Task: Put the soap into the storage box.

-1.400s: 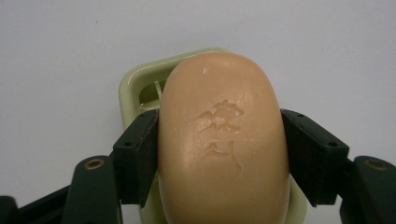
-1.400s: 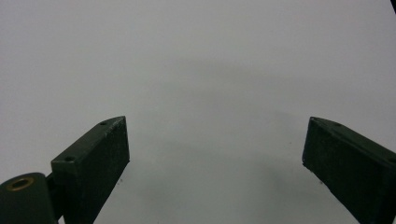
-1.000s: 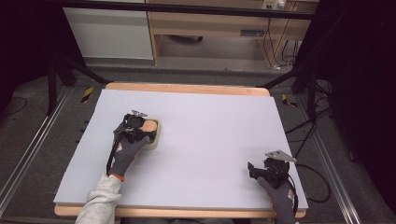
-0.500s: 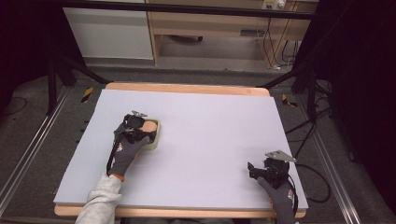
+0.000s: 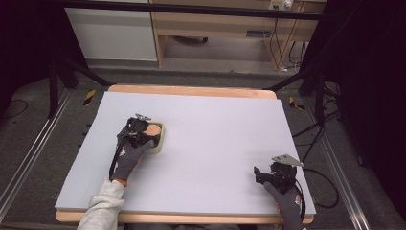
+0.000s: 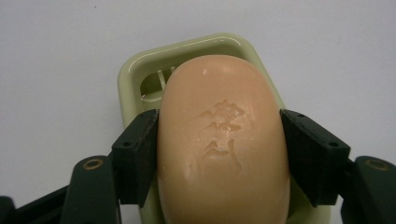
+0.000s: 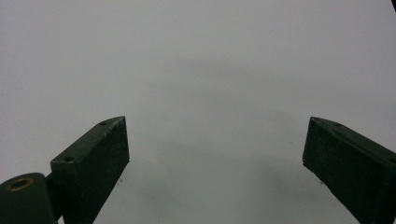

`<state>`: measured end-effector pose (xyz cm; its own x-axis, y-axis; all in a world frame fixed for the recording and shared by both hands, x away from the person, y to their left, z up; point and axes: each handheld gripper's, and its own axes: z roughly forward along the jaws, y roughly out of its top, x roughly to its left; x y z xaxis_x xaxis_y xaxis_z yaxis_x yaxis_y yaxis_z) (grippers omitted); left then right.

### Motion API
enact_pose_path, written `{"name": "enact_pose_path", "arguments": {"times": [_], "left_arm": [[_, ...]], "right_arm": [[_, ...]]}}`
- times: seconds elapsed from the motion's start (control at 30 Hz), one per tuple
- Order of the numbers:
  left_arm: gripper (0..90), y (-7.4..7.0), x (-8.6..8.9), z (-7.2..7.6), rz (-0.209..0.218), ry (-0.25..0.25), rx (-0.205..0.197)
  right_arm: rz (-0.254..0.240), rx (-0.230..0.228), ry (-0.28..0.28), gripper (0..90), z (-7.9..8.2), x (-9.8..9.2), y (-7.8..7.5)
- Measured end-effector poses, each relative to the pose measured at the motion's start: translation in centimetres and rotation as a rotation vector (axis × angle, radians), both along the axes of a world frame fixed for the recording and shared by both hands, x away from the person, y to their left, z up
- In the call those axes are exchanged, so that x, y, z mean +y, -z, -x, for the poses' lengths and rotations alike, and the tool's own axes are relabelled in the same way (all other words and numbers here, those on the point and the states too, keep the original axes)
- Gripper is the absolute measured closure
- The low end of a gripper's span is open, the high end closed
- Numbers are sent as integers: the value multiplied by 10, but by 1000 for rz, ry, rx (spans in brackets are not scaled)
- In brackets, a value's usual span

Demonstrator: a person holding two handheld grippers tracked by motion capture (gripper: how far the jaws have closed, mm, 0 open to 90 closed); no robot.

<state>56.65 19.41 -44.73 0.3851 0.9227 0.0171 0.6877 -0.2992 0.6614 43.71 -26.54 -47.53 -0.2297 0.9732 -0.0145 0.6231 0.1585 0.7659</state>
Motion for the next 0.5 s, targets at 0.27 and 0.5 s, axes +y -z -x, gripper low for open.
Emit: {"name": "enact_pose_path", "arguments": {"times": [0.27, 0.5], "left_arm": [[263, -12, 4, 7, 38, 31, -34], [259, -24, 6, 17, 53, 36, -70]], "right_arm": [[1, -4, -5, 75, 0, 0, 0], [2, -5, 1, 75, 0, -1, 0]]}}
